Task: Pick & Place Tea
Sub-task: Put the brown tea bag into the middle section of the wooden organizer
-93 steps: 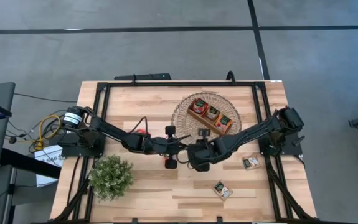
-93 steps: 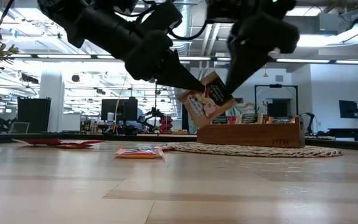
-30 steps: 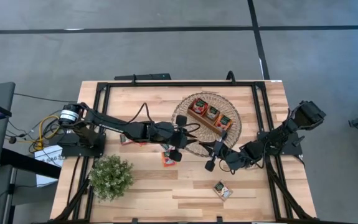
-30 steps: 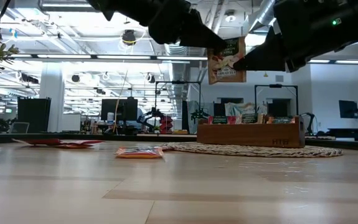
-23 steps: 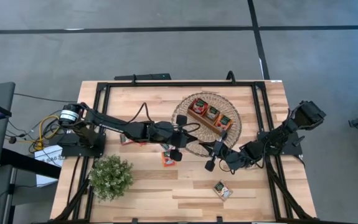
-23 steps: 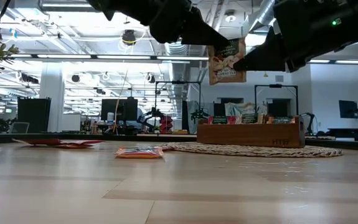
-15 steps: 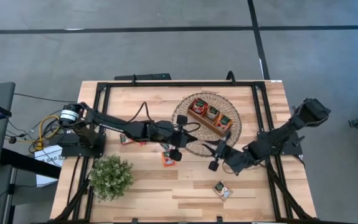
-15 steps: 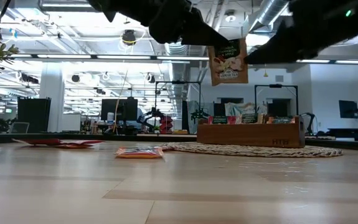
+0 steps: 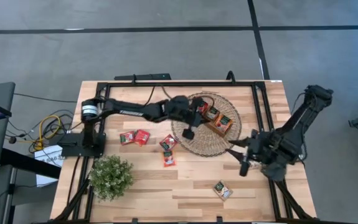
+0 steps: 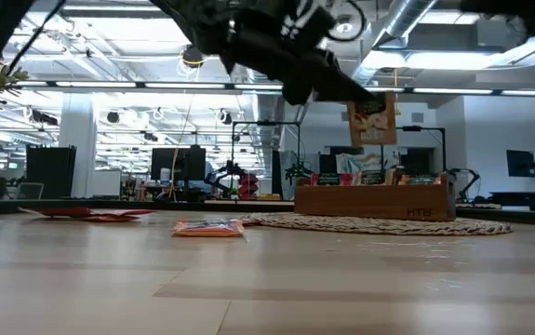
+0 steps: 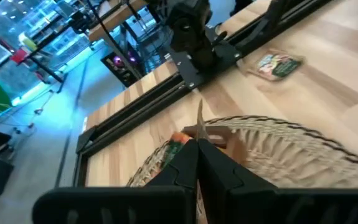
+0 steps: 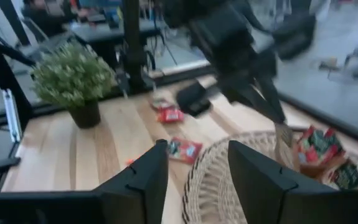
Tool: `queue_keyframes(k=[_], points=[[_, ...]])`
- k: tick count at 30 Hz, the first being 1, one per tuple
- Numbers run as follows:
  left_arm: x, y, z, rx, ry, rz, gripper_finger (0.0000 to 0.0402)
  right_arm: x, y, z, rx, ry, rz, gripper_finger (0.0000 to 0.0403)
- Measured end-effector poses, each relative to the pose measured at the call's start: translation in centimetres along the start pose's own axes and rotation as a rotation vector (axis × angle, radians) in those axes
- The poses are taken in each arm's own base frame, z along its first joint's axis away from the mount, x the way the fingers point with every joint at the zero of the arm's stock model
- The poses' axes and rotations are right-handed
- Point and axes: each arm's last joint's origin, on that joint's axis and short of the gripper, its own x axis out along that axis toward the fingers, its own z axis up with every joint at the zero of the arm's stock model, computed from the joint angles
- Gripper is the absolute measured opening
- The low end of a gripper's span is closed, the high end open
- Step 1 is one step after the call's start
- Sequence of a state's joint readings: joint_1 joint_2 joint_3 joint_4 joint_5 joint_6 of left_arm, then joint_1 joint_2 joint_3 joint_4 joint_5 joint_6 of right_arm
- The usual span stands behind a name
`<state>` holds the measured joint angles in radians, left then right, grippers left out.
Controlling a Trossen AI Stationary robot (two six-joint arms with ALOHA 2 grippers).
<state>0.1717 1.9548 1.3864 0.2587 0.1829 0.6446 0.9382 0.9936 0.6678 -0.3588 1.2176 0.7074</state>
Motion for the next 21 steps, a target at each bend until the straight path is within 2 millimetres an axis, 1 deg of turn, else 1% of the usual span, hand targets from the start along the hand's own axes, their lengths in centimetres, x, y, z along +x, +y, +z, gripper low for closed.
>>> queue_keyframes(k=[3, 5, 10, 12, 17, 21], points=[[0.8, 1.4, -1.3, 0.001, -0.017, -0.029, 0.0000, -1.2, 0.4, -0.3, -0.024, -0.058, -0.005, 0.0144], [1.2, 2.0, -2.2, 0.022, -0.023, -0.037, 0.0000, -1.6, 0.7, -0.6, -0.042, -0.077, -0.006, 0.0135], [2.0, 3.2, -4.7, 0.047, -0.002, -0.049, 0.0000, -1.7, 1.1, -1.0, -0.066, -0.091, -0.016, 0.0117], [2.4, 3.3, -5.4, 0.043, 0.010, -0.053, 0.0000, -1.6, 1.2, -1.1, -0.069, -0.091, -0.018, 0.0113], [2.7, 3.8, -4.6, 0.059, 0.006, -0.053, 0.0000, -1.6, 1.3, -1.0, -0.053, -0.094, -0.015, 0.0109], [2.8, 3.6, -4.9, 0.049, 0.021, -0.067, 0.0000, -1.6, 1.4, -0.9, -0.043, -0.096, -0.013, 0.0108]])
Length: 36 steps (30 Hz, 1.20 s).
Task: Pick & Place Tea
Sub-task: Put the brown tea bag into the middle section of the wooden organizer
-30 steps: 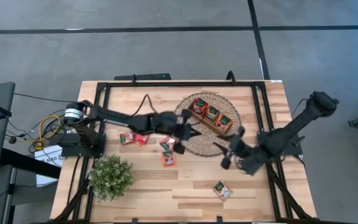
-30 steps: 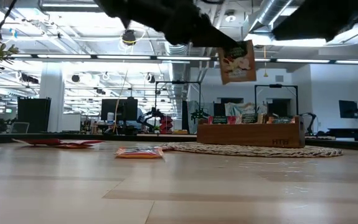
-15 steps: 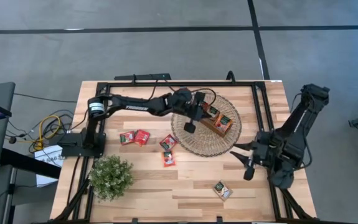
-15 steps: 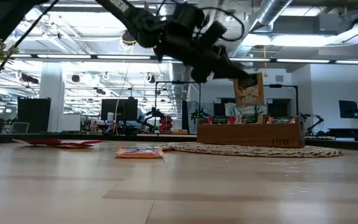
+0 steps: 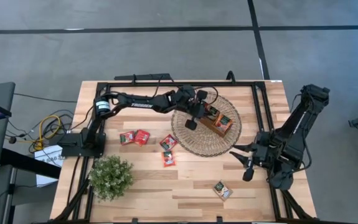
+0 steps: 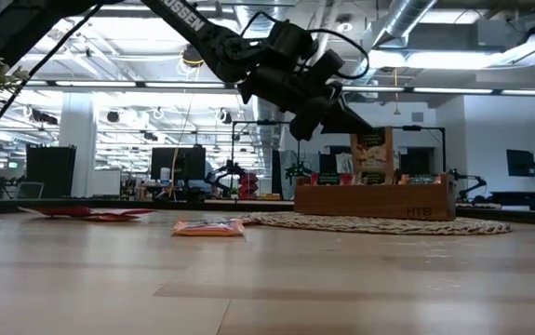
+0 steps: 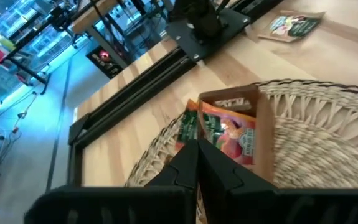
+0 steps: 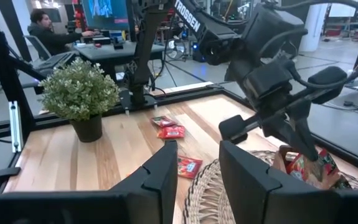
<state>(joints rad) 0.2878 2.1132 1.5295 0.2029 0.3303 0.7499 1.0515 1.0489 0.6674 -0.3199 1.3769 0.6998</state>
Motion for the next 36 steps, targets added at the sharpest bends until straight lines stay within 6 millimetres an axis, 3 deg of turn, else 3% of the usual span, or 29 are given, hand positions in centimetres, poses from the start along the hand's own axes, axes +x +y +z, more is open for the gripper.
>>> queue_keyframes(k=[10, 19, 28, 36], points=[[-0.3, 0.7, -0.6, 0.083, 0.004, 0.011, 0.0000, 0.0, 0.0, 0.0, -0.001, 0.000, 0.000, 0.0108], [-2.1, 5.6, -1.3, -0.192, -0.137, -0.101, 0.0000, 0.0, 0.0, 0.0, -0.004, 0.000, 0.000, 0.0108], [-2.1, 5.9, -1.9, -0.174, -0.171, -0.146, 0.0000, 0.0, 0.0, 0.0, -0.003, 0.003, 0.004, 0.0108], [-0.3, 5.9, -6.6, -0.246, -0.125, -0.156, 0.0000, 0.0, 0.0, 0.0, -0.001, 0.005, 0.006, 0.0108]])
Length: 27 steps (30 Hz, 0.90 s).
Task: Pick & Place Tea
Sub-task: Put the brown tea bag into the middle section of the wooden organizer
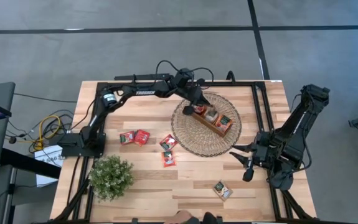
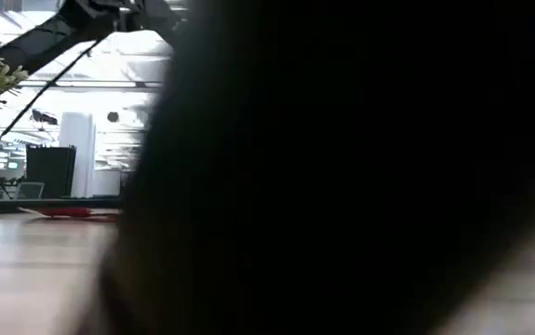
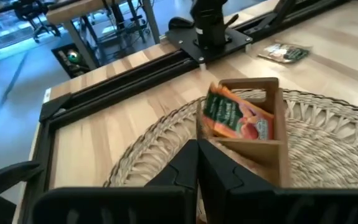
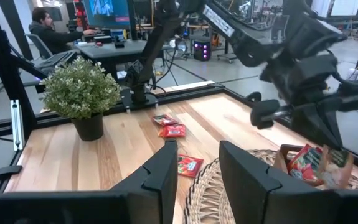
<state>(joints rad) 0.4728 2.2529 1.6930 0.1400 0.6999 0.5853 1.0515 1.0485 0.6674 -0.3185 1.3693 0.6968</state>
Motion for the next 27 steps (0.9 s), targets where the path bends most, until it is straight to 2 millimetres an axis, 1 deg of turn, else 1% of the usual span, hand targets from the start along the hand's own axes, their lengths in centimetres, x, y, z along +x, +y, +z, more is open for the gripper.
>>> queue_keyframes(k=[4, 9, 19, 23, 27], points=[[0.7, 0.8, -0.7, -0.020, -0.018, -0.015, 0.0000, 0.0, 0.0, 0.0, -0.016, -0.001, 0.001, 0.0108], [0.9, 0.8, -0.3, -0.009, -0.056, -0.052, 0.0000, 0.0, 0.0, 0.0, -0.020, 0.001, 0.003, 0.0108], [0.8, 0.7, 0.0, -0.023, -0.074, -0.089, 0.0000, 0.0, 0.1, 0.0, -0.020, 0.006, 0.009, 0.0108], [0.7, 1.0, 0.6, -0.019, -0.071, -0.113, 0.0000, 0.0, 0.1, 0.0, -0.020, 0.006, 0.010, 0.0108], [0.7, 0.8, 0.3, -0.001, -0.052, -0.121, 0.0000, 0.0, 0.1, 0.0, -0.020, 0.006, 0.010, 0.0108]])
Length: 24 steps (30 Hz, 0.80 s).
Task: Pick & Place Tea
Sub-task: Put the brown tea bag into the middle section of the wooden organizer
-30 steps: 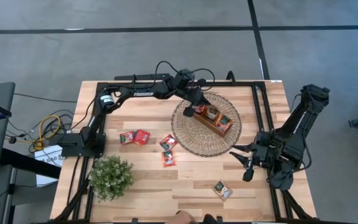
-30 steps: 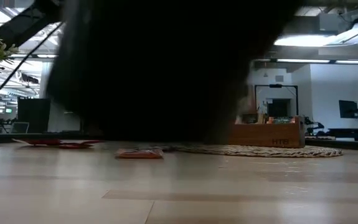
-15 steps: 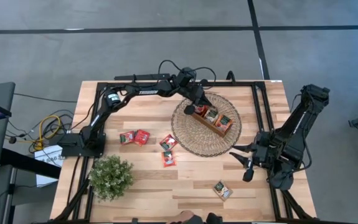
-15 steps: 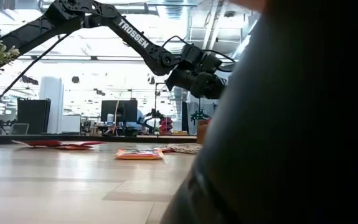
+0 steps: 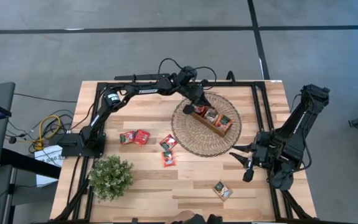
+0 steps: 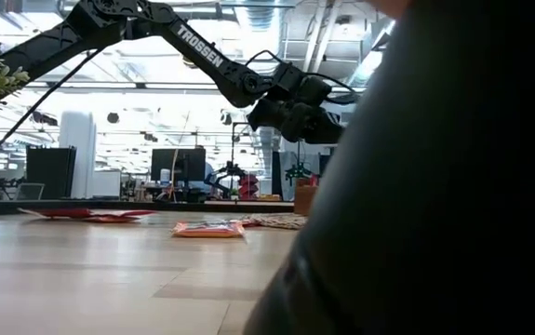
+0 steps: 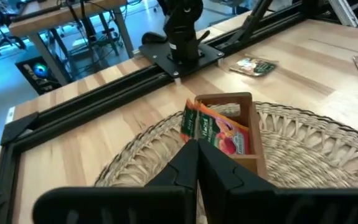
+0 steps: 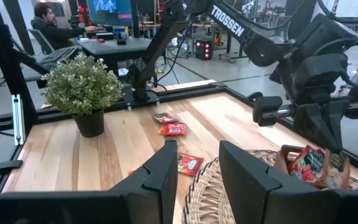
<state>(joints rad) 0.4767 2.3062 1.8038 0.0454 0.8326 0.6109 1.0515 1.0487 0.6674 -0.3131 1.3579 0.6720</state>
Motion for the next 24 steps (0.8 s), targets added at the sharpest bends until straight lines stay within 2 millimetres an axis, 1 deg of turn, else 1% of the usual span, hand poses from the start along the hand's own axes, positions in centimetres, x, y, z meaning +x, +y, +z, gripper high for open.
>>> queue_keyframes(k=[7, 15, 24], points=[[0.4, -0.1, 0.2, 0.012, 0.035, 0.053, 0.0000, 0.0, 0.0, 0.0, 0.000, 0.000, 0.000, 0.0108], [1.2, -1.1, 0.0, 0.099, 0.085, 0.021, 0.0000, 0.0, 0.0, 0.0, 0.000, 0.000, 0.000, 0.0108], [1.3, -1.1, 0.0, 0.129, 0.101, 0.037, 0.0000, 0.0, 0.0, 0.0, 0.000, 0.000, 0.000, 0.0108]])
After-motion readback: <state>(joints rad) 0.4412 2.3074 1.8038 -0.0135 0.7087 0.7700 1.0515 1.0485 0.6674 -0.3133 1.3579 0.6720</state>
